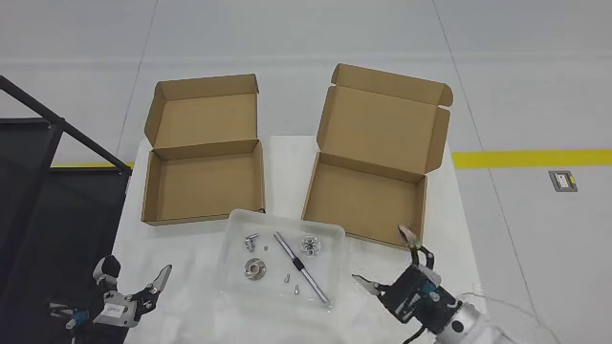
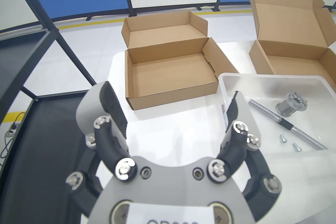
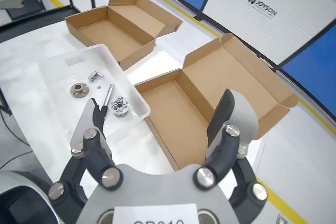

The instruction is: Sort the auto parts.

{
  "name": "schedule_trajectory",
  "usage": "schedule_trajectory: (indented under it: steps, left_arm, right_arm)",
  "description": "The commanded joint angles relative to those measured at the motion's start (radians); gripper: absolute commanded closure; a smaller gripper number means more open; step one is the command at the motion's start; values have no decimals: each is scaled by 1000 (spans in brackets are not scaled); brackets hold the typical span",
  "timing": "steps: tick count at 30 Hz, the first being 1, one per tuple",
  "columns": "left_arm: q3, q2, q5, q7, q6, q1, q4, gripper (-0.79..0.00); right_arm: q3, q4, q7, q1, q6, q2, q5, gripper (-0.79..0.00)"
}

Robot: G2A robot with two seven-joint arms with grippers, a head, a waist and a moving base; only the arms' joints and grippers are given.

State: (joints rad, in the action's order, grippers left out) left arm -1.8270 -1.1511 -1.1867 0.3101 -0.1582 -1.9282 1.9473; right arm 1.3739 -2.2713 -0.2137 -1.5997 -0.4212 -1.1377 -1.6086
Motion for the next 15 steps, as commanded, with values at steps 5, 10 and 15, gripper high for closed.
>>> schedule_trajectory:
  steps: [5,10,15]
  left_arm:
    - [0,0,0,0,0,0,0,-785]
    - [0,0,0,0,0,0,0,-785]
    - [0,0,0,0,0,0,0,-785]
  right_arm:
    - [-143,-46,-173,154,-177,-5,8,-785]
    - [-304,33,-379,354,-231,-32,179,-785]
    - [-355,73,-458,416,-230,-43,234,-785]
